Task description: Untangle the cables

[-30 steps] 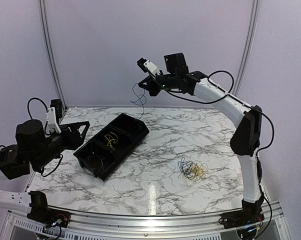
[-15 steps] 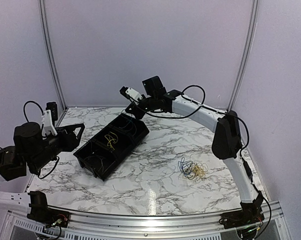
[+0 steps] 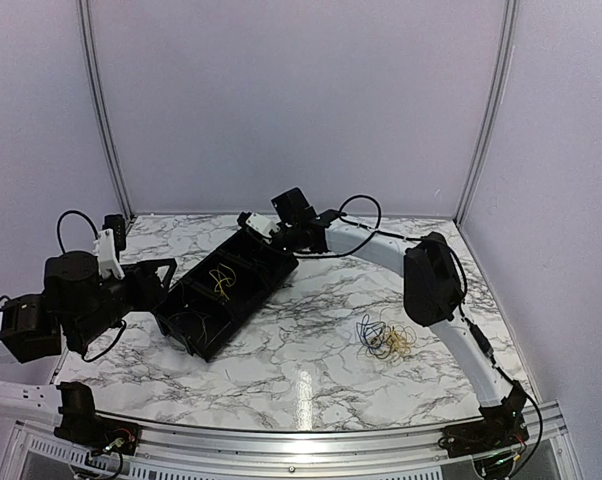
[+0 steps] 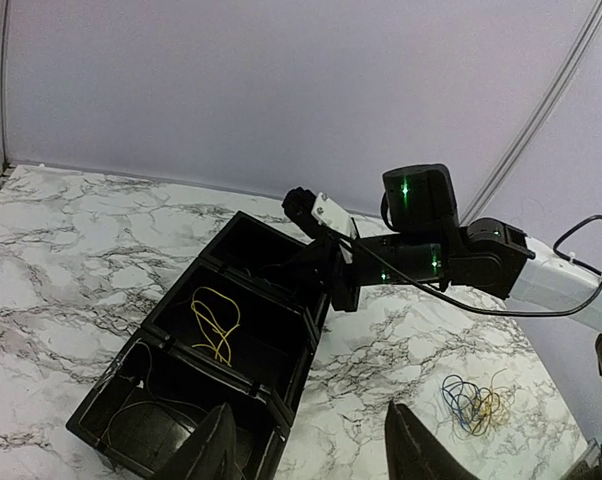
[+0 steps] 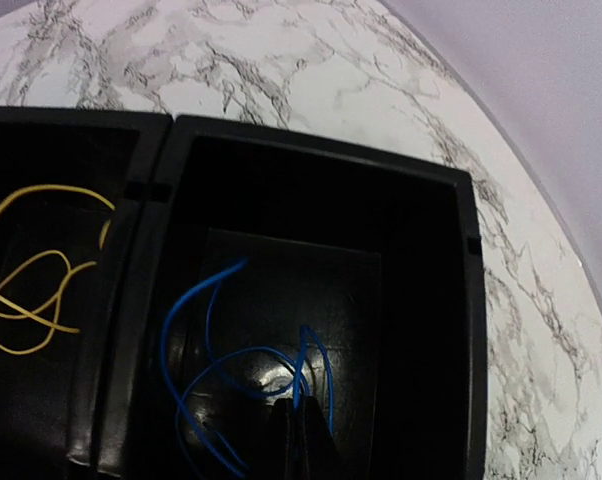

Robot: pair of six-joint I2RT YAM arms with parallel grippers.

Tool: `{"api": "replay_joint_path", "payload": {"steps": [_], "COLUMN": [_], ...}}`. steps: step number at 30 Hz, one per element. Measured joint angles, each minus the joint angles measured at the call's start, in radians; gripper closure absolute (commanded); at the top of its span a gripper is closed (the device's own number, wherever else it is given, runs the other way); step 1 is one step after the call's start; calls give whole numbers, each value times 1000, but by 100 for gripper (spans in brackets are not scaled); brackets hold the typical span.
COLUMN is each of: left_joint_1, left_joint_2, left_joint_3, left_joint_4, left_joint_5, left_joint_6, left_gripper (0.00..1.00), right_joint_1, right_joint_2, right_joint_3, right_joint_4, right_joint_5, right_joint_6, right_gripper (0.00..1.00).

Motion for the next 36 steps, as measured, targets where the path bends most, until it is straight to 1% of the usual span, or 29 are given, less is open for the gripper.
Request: {"api": "replay_joint_path", "payload": {"steps": [3, 5, 6, 8, 9, 12, 14, 17, 20, 23, 26, 31, 36], "left_joint_1": [0, 0, 0, 0, 0, 0, 0, 0, 0, 0, 0, 0, 0], "left_joint_2": [5, 8, 10, 20, 26, 43, 59, 101, 166, 244, 332, 515, 727], "left_joint_3": [0, 0, 0, 0, 0, 0, 0, 2, 16, 54, 121, 253, 372], "left_joint_4": [-4, -3, -4, -3, -3, -2, 5, 23, 33, 47, 67, 116, 132], "left_joint_5": [8, 11, 12, 16, 17, 20, 23, 23, 22, 25, 36, 95, 205], "left_joint_6": [-11, -18, -19, -22, -23, -18, -9, 20, 61, 111, 167, 239, 257], "left_gripper": [47, 47, 47, 46, 46, 43, 38, 33, 31, 30, 30, 32, 34], "right_joint_1": [0, 1, 1, 3, 5, 11, 17, 24, 26, 26, 22, -13, -116], "right_joint_2": [25, 25, 24, 19, 16, -2, -36, -124, -228, -348, -477, -742, -1048], "right_joint_3": [-3, -3, -3, -3, -3, -5, -23, -73, -131, -216, -340, -629, -929], "right_joint_4": [-2, -2, 2, 10, 9, 7, 2, -6, -12, -18, -26, -67, -110], "right_joint_5": [44, 67, 74, 90, 98, 112, 119, 121, 120, 119, 116, 64, 16], "right_joint_6": [-8, -10, -12, -17, -20, -26, -32, -41, -58, -82, -107, -142, -159], "right_gripper": [99, 96, 91, 77, 71, 64, 59, 52, 48, 47, 48, 52, 54]}}
